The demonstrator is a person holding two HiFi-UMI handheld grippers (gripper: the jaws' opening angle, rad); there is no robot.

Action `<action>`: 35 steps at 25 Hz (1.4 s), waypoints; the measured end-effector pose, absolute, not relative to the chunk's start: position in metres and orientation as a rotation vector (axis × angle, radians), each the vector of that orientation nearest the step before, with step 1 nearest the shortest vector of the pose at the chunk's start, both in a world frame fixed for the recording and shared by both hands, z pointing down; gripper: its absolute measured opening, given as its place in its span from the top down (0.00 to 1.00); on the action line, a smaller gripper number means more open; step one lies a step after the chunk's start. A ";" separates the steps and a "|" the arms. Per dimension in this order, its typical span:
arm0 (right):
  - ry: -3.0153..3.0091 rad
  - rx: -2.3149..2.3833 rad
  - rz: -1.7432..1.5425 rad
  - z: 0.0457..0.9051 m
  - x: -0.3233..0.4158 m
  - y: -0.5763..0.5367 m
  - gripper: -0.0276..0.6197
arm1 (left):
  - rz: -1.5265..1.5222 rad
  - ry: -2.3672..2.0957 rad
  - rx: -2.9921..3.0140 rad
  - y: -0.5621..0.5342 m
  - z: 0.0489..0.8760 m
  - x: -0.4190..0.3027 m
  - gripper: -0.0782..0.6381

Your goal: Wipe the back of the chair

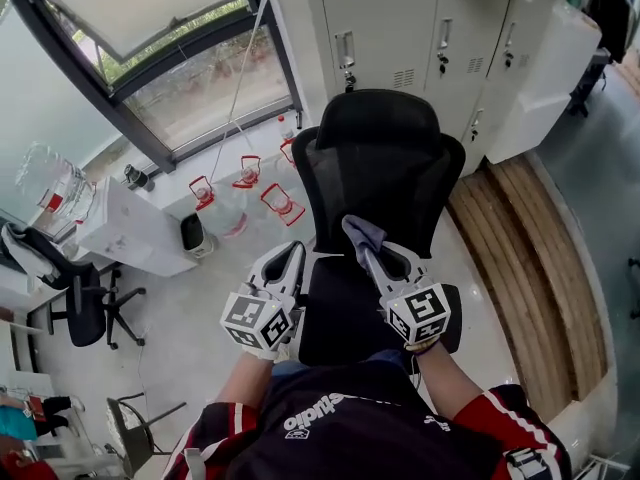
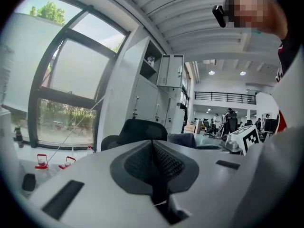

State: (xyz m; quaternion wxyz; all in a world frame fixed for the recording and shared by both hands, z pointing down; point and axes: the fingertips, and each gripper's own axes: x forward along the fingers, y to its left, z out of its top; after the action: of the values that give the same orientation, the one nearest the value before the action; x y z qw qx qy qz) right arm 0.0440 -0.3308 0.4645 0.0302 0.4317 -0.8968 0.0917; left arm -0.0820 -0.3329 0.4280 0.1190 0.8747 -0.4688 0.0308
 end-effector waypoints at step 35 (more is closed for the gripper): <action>-2.643 1.541 0.235 0.415 -0.098 -0.038 0.87 | -0.136 -1.252 2.658 -0.072 0.396 -0.252 0.86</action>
State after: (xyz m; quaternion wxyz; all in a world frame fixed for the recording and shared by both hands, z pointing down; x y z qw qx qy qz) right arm -0.0983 -0.0376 0.4154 0.0364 0.5019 -0.8608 0.0765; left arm -0.2525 -0.0721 0.3961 0.0998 0.8991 -0.4237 -0.0459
